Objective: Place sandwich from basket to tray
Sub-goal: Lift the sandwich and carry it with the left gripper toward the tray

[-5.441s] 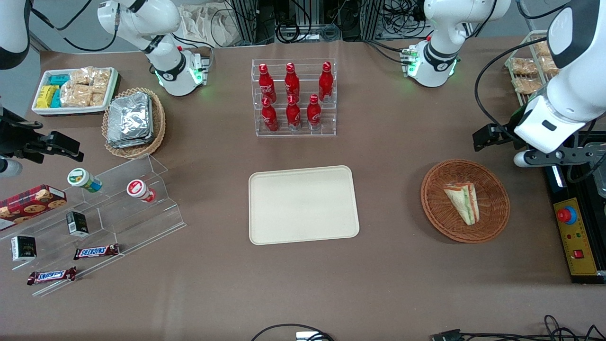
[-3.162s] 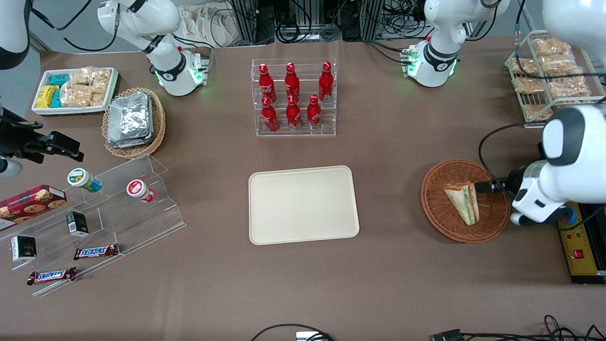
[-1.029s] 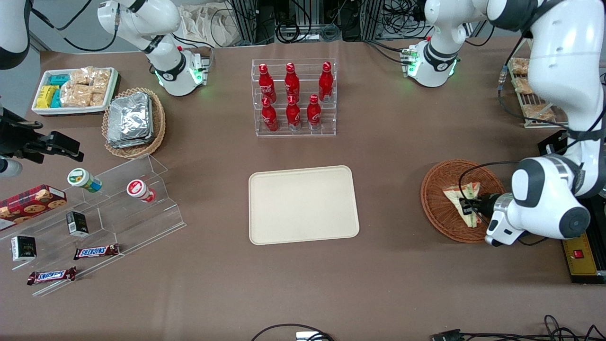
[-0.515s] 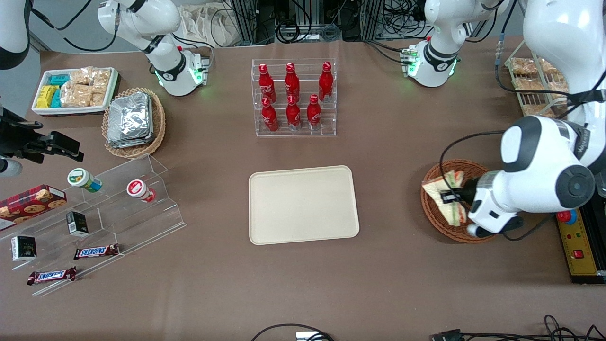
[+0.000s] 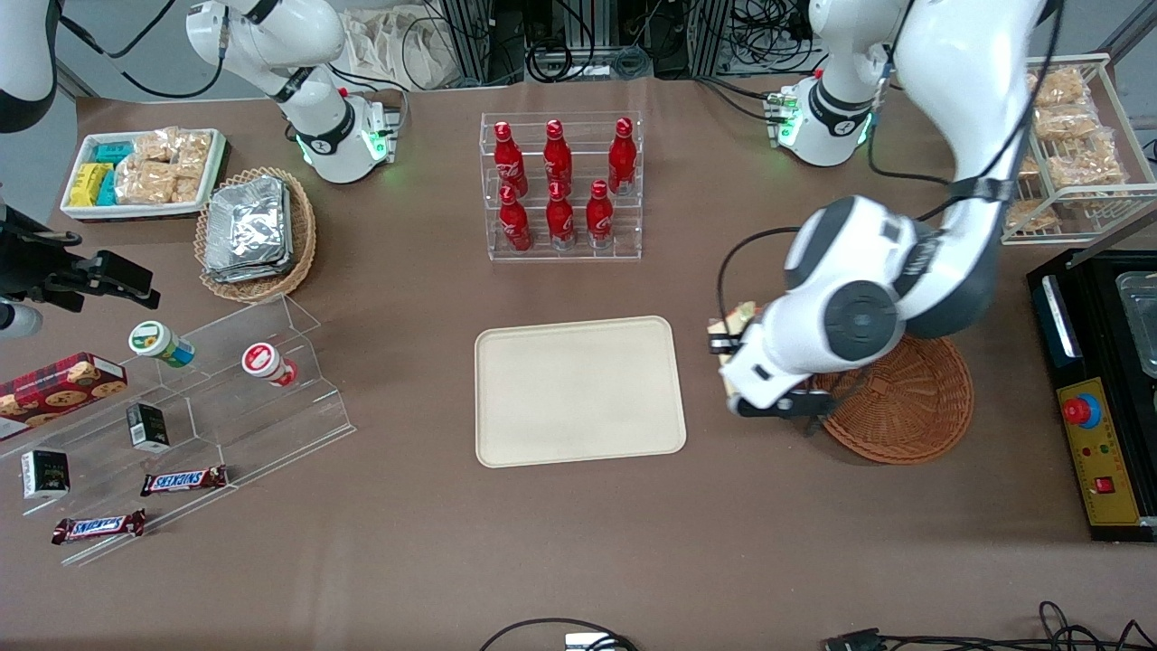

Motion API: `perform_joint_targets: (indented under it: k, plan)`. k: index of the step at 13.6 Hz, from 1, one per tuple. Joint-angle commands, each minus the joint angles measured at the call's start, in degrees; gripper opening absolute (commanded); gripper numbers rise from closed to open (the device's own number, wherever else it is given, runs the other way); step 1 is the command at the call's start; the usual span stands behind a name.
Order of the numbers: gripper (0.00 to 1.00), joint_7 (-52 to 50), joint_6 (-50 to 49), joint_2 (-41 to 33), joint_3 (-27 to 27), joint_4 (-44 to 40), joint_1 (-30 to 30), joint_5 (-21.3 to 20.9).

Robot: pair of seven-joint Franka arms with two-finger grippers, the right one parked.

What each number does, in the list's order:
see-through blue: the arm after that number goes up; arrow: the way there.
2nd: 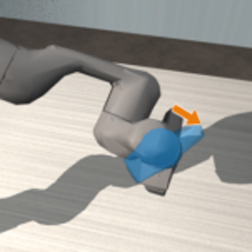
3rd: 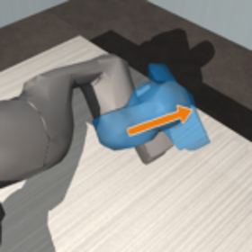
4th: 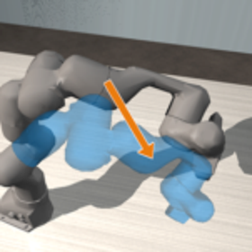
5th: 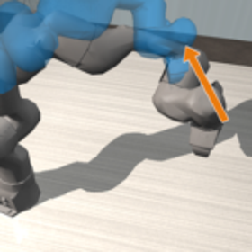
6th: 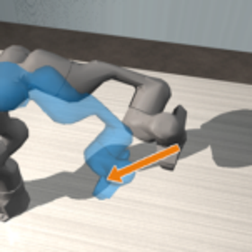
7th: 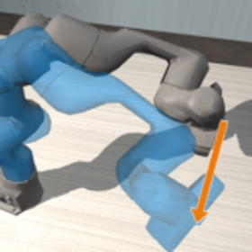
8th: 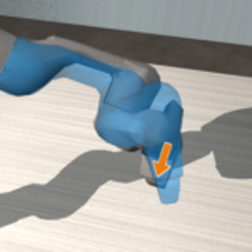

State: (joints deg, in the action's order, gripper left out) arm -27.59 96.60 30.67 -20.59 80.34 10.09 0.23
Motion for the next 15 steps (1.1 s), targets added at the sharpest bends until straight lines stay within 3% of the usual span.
perform_joint_targets:
  k: [1,6,8,12,13,15]
  plan:
    - [0.09,-0.27,-2.21,6.23,0.29,-6.86,4.04,-1.20]
    - [0.10,-0.01,0.51,11.95,0.55,-7.65,9.23,-2.16]
    - [0.11,0.08,2.97,14.14,0.47,-7.57,10.64,-6.71]
    - [0.12,0.34,5.53,17.23,0.47,-7.56,10.91,-7.09]
    - [0.18,0.34,5.79,17.67,0.47,-7.48,10.91,-7.17]
    - [0.20,0.34,7.19,18.46,0.56,-7.04,10.91,-7.17]
